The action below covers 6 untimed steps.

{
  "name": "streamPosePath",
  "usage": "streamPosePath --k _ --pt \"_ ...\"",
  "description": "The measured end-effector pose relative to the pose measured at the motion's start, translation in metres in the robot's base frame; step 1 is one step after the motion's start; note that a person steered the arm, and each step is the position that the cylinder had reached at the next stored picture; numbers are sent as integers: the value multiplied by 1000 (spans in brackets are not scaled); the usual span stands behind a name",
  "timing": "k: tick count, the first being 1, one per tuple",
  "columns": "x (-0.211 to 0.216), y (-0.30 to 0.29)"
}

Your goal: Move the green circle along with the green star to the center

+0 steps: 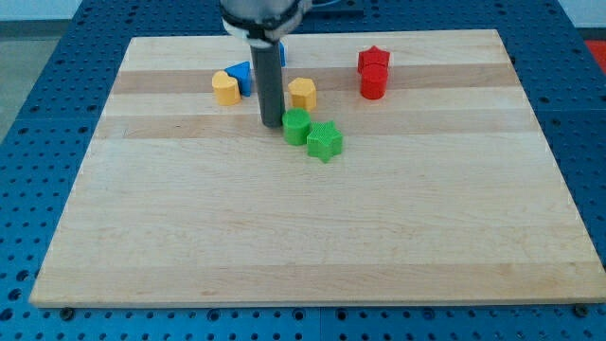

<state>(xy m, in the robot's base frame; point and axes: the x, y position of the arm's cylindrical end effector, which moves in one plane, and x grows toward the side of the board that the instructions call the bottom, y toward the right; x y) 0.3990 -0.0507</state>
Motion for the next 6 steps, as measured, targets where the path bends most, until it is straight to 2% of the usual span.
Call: streamPosePath --k 1,2,3,4,5,6 --pt "33 7" --pt "48 7" --pt "48 9" --pt "48 40" --pt "19 78" --pt "-31 96"
